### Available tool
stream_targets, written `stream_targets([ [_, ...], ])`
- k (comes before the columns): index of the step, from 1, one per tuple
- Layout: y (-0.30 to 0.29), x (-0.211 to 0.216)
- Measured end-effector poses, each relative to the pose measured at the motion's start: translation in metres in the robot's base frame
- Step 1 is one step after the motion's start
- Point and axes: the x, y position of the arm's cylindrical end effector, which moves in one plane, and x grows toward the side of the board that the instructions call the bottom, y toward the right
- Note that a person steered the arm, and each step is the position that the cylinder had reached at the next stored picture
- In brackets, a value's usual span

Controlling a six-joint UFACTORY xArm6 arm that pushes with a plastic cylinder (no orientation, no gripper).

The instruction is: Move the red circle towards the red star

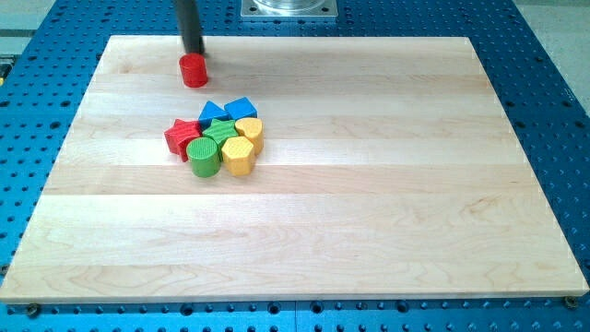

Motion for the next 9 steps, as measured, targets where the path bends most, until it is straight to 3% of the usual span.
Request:
stream_targets([
  [1,0.001,0.067],
  [2,-0.017,0.065],
  [4,-0.009,0.108],
  [5,-0.017,0.096],
  [7,-0.015,0.146],
  [8,-0.020,0.105],
  [9,-0.035,0.129],
])
